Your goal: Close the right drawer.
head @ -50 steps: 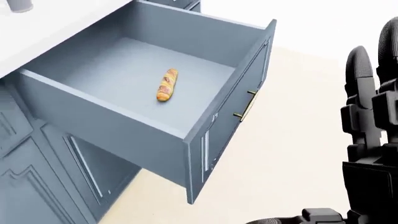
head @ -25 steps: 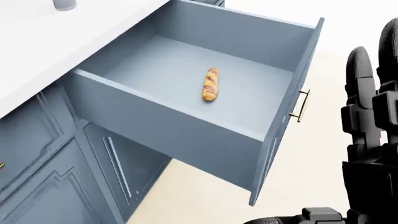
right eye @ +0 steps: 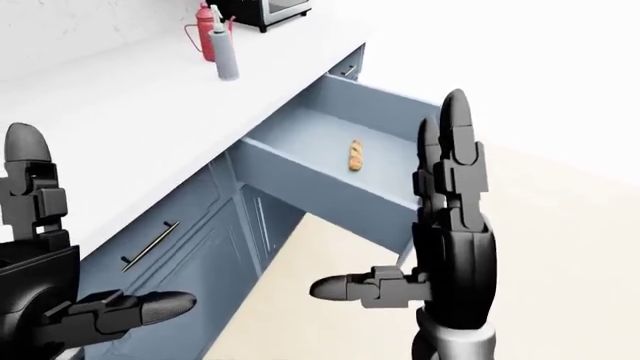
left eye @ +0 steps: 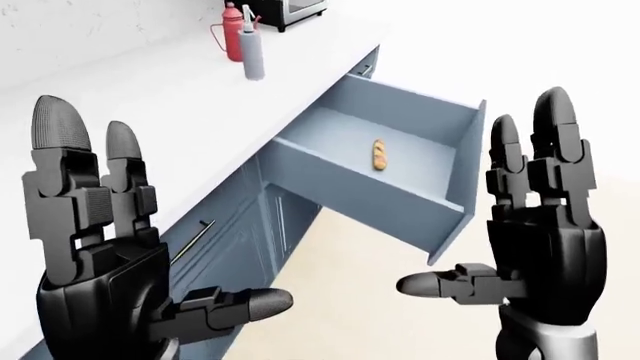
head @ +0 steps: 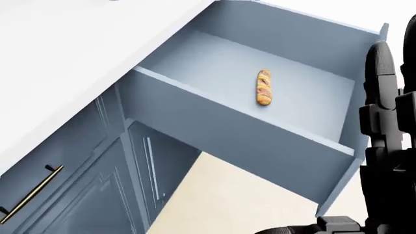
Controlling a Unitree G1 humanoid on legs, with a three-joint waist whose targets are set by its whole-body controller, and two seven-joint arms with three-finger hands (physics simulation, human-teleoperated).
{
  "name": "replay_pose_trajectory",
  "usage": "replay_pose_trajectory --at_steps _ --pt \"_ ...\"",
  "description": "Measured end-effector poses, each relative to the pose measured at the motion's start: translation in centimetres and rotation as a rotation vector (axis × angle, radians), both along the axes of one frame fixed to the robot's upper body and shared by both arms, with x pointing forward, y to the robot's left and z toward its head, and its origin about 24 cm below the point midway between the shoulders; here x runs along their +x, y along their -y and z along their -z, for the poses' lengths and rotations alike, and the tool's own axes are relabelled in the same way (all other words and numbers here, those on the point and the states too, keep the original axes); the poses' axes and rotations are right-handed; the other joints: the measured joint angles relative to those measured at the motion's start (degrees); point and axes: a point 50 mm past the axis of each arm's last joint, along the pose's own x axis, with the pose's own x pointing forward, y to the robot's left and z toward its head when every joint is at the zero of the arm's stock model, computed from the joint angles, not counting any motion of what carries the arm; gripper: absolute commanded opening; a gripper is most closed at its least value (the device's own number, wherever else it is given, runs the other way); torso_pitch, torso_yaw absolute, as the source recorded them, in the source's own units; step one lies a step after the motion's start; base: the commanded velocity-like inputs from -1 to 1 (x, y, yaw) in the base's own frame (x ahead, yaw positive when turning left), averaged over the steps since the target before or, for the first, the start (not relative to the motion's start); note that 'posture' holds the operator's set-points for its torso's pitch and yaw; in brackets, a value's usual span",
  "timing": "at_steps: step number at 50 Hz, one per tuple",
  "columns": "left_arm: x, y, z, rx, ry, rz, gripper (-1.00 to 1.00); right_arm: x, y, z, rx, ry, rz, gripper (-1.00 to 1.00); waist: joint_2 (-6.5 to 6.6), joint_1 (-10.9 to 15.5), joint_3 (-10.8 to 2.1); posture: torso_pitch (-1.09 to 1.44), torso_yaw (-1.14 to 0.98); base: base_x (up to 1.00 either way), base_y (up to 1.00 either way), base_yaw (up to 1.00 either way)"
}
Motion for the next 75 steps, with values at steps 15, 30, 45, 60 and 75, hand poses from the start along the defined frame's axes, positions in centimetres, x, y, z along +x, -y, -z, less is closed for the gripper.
replay_pose_trajectory --at_steps 15,30,45,60,75 --pt "-0.2 0.2 -0.2 0.001 0.015 0.022 1.0 0.0 0.2 0.2 -0.009 -0.011 0.016 1.0 0.26 -1.0 0.9 0.0 0.0 0.12 0.0 0.0" --pt "-0.2 0.0 -0.2 0.0 0.012 0.007 1.0 0.1 -0.1 0.3 -0.01 -0.009 -0.008 1.0 0.3 0.1 1.12 0.0 0.0 0.3 0.0 0.0" --pt "-0.2 0.3 -0.3 -0.001 0.022 0.023 1.0 0.0 0.1 0.2 -0.014 -0.008 0.007 1.0 2.86 -2.1 1.28 0.0 0.0 0.3 0.0 0.0" --pt "-0.2 0.1 -0.3 -0.002 0.023 0.01 1.0 0.0 -0.2 0.1 -0.011 0.001 -0.012 1.0 -2.7 0.2 0.28 0.0 0.0 0.3 0.0 0.0" --pt "0.0 0.1 0.1 0.0 -0.006 0.01 1.0 0.4 -0.1 0.8 -0.007 -0.035 -0.004 1.0 0.49 -2.0 0.0 0.0 0.0 0.09 0.0 0.0"
